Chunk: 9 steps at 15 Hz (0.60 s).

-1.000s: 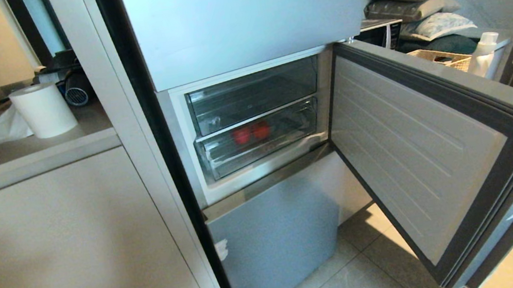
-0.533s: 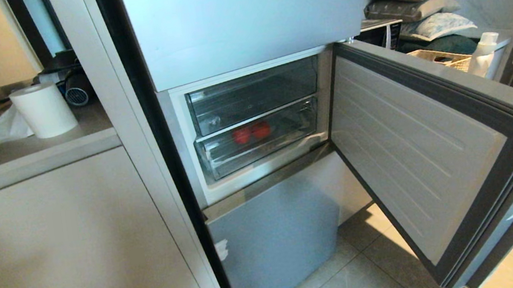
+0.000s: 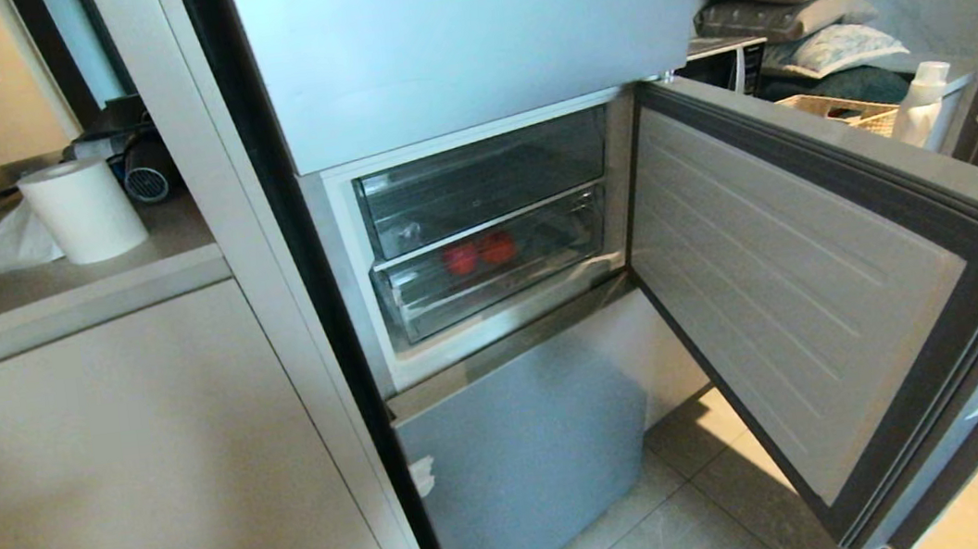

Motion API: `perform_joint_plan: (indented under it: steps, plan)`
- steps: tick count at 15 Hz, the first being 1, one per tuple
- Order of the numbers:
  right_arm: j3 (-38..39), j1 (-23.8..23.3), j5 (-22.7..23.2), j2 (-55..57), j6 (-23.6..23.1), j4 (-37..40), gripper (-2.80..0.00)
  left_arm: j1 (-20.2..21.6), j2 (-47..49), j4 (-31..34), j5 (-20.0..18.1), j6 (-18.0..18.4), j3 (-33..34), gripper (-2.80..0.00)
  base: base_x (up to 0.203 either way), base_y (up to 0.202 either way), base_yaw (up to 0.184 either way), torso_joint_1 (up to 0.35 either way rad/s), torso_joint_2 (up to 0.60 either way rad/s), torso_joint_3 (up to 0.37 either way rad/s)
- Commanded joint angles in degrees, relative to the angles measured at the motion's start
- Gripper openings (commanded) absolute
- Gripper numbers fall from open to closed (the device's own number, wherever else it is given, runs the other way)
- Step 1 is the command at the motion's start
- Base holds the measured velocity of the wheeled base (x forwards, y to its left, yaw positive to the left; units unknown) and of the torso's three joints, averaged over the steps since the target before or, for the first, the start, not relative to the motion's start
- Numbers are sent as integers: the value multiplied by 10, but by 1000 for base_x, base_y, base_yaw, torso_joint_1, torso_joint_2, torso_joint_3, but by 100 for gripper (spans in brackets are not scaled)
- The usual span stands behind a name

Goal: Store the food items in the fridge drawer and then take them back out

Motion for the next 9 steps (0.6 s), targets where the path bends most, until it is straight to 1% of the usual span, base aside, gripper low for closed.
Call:
perform_joint_plan:
  steps: [1, 2, 3, 5, 7, 9]
  plan:
    - [-56, 0, 30, 20, 10, 86, -280, 0, -1, 0, -1, 8, 1, -280, 0, 0, 0, 0, 0, 0]
    - [-100, 0, 59, 44, 28, 130, -280, 0, -1, 0, -1, 9, 1, -280, 0, 0, 0, 0, 0, 0]
    - [-128, 1, 92, 85, 46, 151, -280, 0, -1, 0, -1, 11, 1, -280, 0, 0, 0, 0, 0, 0]
    - [-170, 1, 147, 190, 68, 171, -280, 0, -1, -1, -1, 10, 1, -280, 0, 0, 0, 0, 0, 0]
    - [-198, 1, 175, 292, 79, 165, -280, 0, -1, -1, -1, 11, 1, -280, 0, 0, 0, 0, 0, 0]
    - [-216, 1, 191, 404, 87, 118, -280, 0, -1, -1, -1, 17, 1, -280, 0, 0, 0, 0, 0, 0]
